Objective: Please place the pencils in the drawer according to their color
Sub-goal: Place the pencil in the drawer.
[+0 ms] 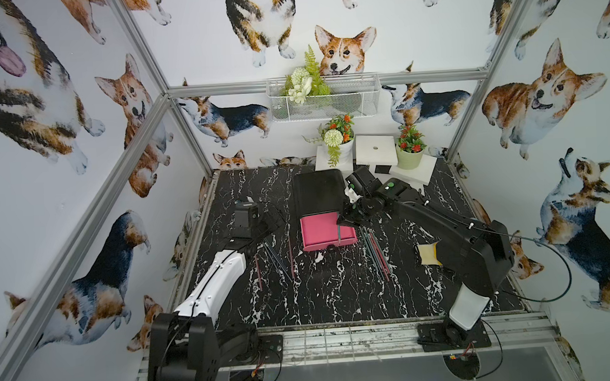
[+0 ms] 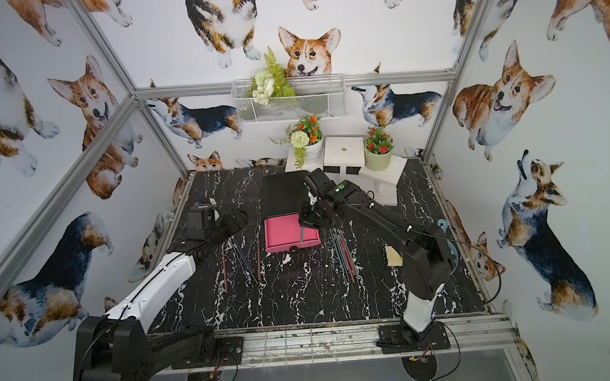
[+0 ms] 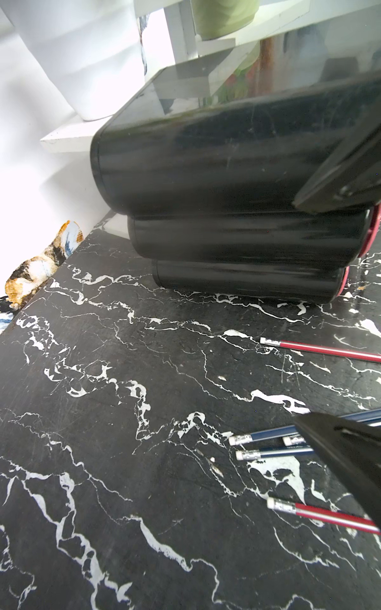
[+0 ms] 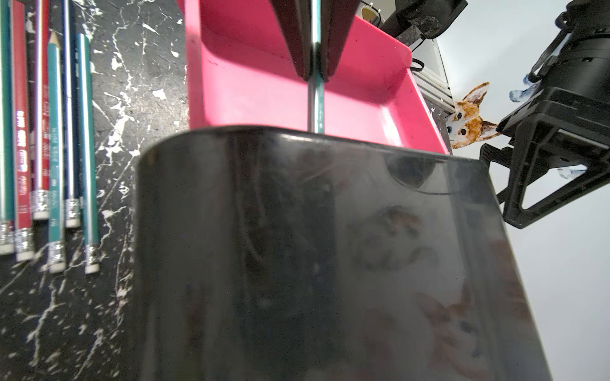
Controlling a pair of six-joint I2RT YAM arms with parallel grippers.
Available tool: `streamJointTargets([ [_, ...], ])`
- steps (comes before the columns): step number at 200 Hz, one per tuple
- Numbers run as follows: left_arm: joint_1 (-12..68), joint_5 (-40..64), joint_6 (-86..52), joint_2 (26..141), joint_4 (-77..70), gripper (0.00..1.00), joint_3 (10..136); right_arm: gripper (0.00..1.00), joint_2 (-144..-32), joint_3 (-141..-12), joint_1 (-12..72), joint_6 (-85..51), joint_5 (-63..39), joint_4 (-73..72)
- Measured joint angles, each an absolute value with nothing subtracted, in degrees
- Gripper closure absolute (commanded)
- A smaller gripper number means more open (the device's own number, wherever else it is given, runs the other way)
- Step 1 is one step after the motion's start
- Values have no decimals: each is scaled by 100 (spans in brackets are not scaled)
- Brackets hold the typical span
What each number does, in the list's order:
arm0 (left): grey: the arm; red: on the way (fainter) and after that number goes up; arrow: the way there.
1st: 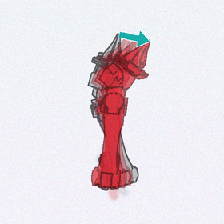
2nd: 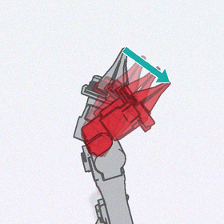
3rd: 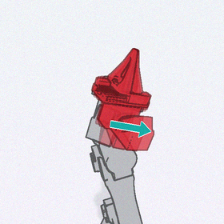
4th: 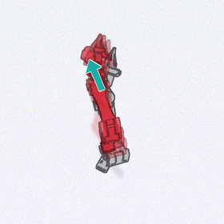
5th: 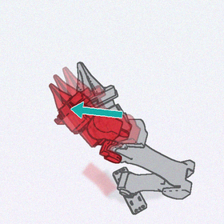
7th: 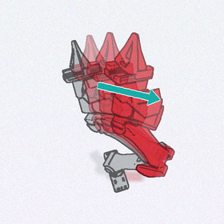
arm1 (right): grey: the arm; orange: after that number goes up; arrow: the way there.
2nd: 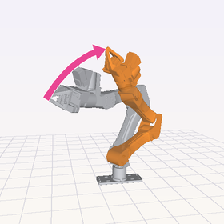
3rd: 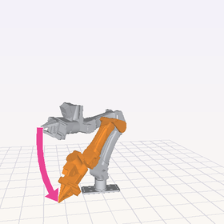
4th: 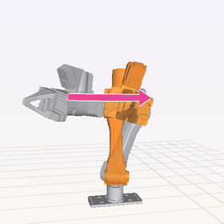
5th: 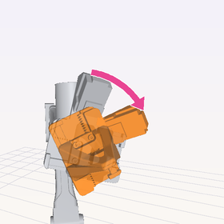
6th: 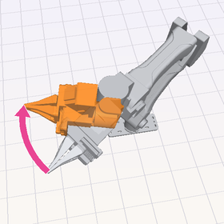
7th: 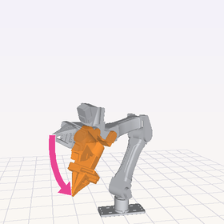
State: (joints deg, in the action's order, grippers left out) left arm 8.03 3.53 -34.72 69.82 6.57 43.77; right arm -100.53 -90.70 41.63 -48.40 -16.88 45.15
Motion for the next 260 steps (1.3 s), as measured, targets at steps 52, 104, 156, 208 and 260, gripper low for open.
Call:
streamJointTargets([
  [52,803,353,-3472,6973,659,0,4377,100,-10197,-9205,4163,-4670,-1658,4639],
  [104,803,353,-3472,6980,657,0,4377,100,-10213,-9236,4163,-4652,-1573,4696],
  [156,803,355,-3472,6991,659,0,4377,100,-10210,-9227,4163,-4685,-1455,4646],
  [208,803,355,-3472,6984,657,0,4377,100,-10210,-9225,4163,-4807,-1352,4427],
  [260,803,355,-3472,6984,657,0,4377,97,-10230,-9231,4163,-4825,-1247,4390],
])
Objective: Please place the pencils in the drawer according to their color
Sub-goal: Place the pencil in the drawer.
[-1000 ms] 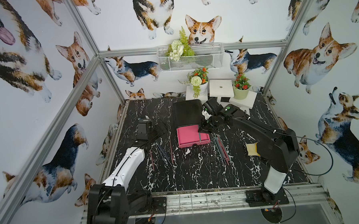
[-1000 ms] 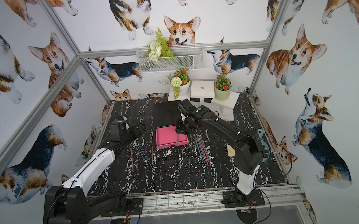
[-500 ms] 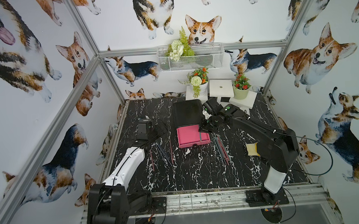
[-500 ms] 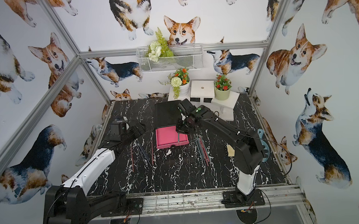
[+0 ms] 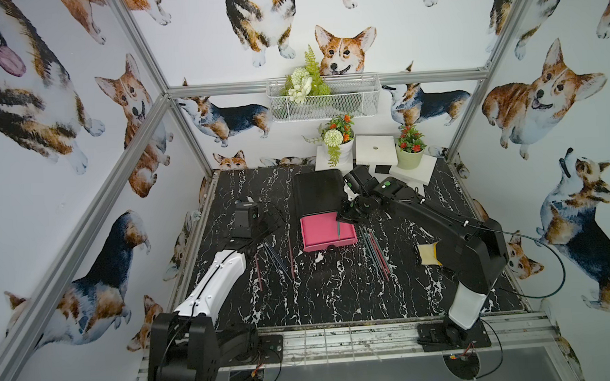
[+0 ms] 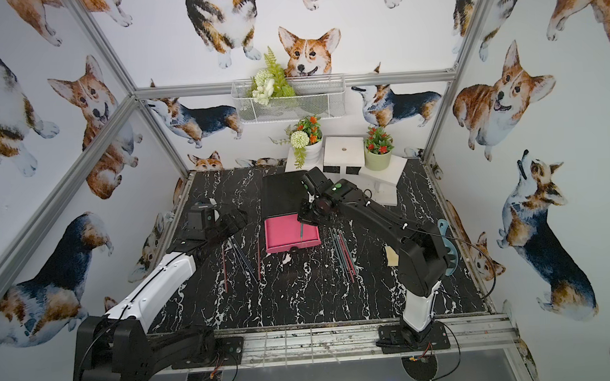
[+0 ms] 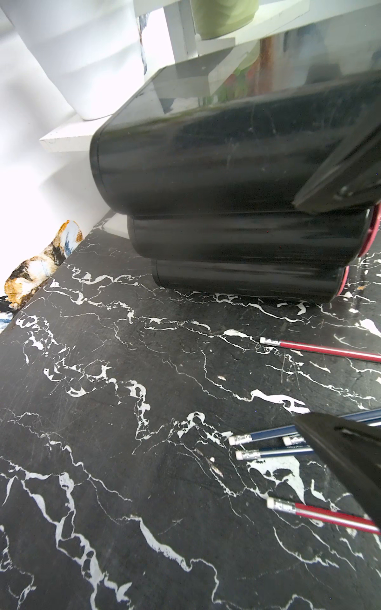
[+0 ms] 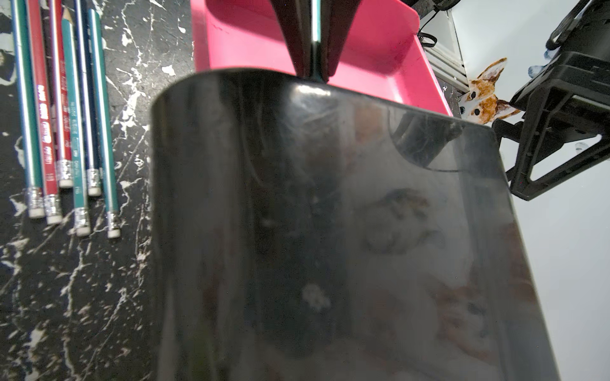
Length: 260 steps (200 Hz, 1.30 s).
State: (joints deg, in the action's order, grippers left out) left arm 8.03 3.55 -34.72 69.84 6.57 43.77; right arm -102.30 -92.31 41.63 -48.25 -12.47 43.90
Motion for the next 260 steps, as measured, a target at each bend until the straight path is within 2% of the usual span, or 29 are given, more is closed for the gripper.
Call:
streamJointTargets([
  [48,803,357,-3470,6984,657,0,4377,95,-10285,-9288,4163,-4821,-1229,4370],
  [98,803,357,-3470,6984,659,0,4377,73,-10287,-9292,4174,-4814,-1208,4335],
  [127,803,355,-3468,6984,659,0,4377,65,-10228,-9198,4191,-4816,-1212,4263],
  [223,794,349,-3468,6967,663,0,4377,63,-9762,-8866,4458,-4963,-1203,4451],
  [260,794,338,-3468,6969,663,0,4383,67,-9749,-8809,4558,-4978,-1140,4486],
])
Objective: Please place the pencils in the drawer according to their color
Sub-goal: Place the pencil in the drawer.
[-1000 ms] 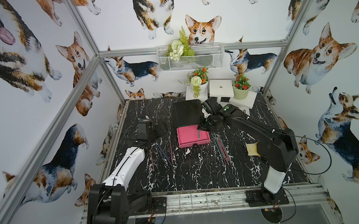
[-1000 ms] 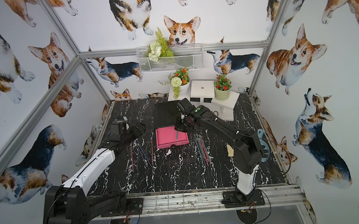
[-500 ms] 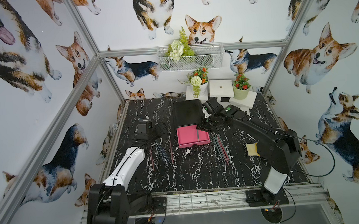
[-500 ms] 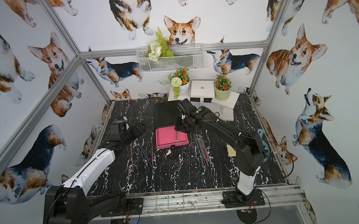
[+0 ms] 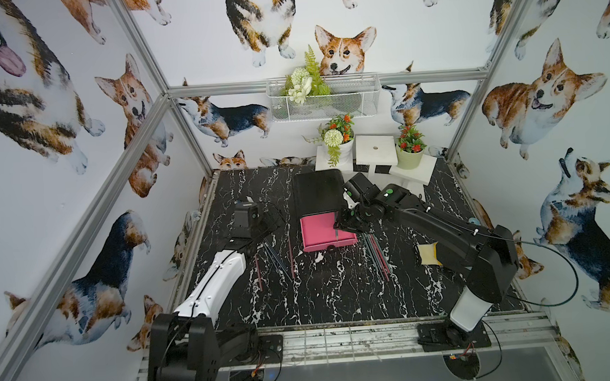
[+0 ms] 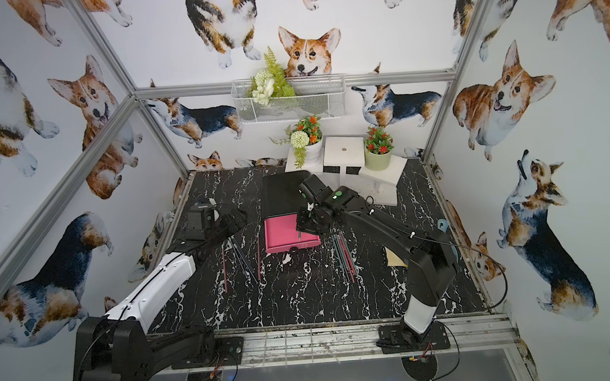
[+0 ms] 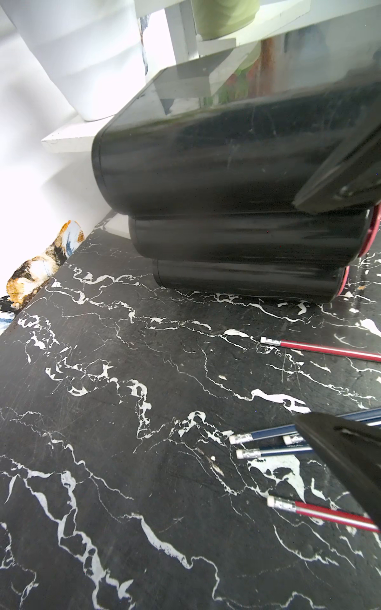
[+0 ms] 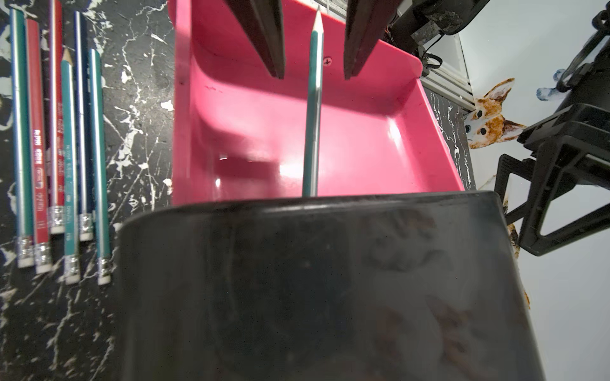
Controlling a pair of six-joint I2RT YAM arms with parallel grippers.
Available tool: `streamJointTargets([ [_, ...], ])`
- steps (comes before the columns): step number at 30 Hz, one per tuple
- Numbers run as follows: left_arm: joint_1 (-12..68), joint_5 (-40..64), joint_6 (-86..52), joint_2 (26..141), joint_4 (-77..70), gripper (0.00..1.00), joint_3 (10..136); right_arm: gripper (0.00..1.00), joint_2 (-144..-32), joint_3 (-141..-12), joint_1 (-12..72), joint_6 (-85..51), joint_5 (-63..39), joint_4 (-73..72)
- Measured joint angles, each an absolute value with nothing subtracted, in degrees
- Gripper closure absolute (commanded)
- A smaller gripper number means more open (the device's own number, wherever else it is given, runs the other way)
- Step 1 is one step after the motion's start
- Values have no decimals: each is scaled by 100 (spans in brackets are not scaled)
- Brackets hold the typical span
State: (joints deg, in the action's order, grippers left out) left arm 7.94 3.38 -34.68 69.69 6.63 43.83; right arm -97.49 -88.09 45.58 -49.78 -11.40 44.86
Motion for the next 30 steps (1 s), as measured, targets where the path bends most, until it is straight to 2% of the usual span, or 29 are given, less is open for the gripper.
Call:
streamJointTargets([
  [11,794,338,-3468,6982,666,0,4405,75,-9946,-8825,4602,-4971,-1083,4484],
  [14,794,338,-3468,7002,668,0,4407,84,-9983,-8827,4604,-4969,-1083,4484],
  [18,794,338,-3468,7004,672,0,4407,100,-10027,-8882,4604,-4952,-1083,4484],
  [30,794,336,-3448,7002,705,0,4412,100,-10261,-9207,4602,-4930,-1037,4661],
])
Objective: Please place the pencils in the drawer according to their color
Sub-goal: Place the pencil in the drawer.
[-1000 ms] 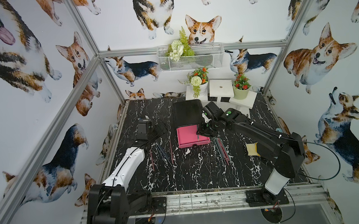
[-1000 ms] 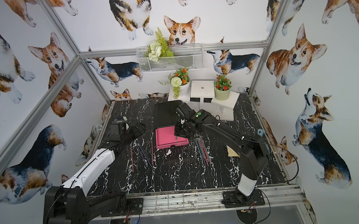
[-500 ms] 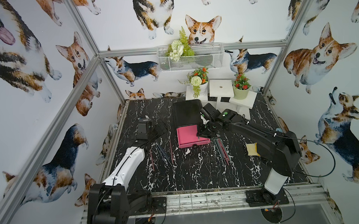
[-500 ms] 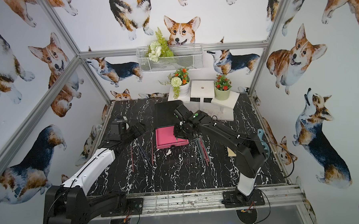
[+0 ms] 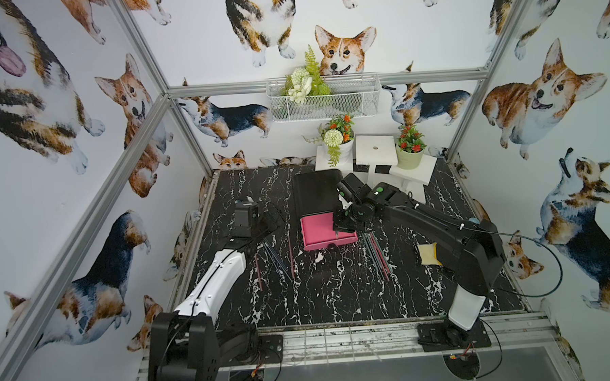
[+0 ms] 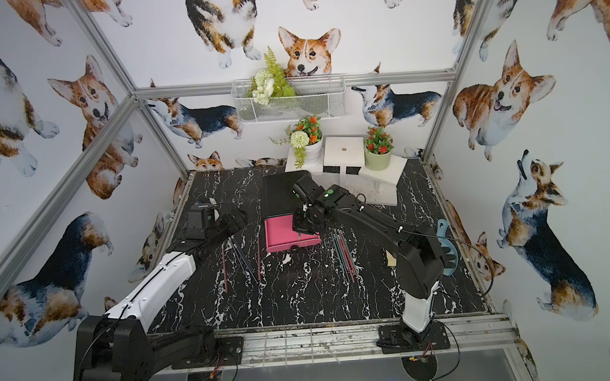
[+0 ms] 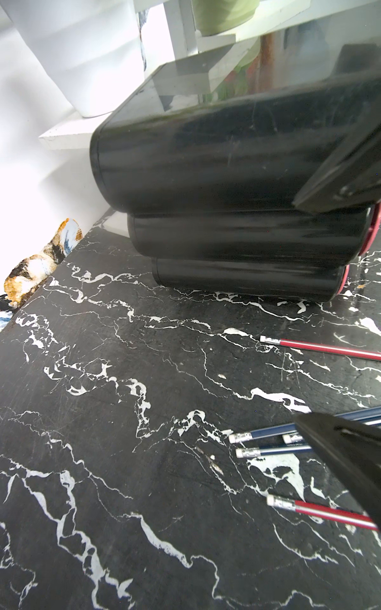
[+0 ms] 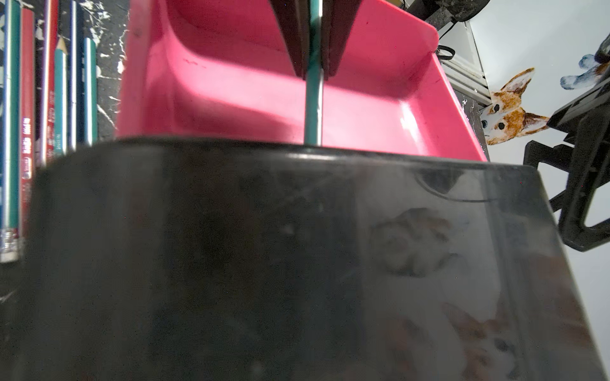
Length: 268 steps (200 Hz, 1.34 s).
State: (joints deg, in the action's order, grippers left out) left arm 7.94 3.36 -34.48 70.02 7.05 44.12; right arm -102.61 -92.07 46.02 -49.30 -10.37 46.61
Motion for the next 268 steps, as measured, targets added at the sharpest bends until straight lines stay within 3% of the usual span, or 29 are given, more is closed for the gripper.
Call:
streamJointTargets([
  [98,797,333,-3446,6945,707,0,4412,100,-10138,-9161,4602,-4886,-904,4661],
  [227,797,329,-3441,6936,727,0,4412,100,-9594,-8206,4602,-5725,-972,3518],
  [268,797,329,-3441,6923,727,0,4412,80,-9817,-8353,4602,-5843,-1085,3308],
])
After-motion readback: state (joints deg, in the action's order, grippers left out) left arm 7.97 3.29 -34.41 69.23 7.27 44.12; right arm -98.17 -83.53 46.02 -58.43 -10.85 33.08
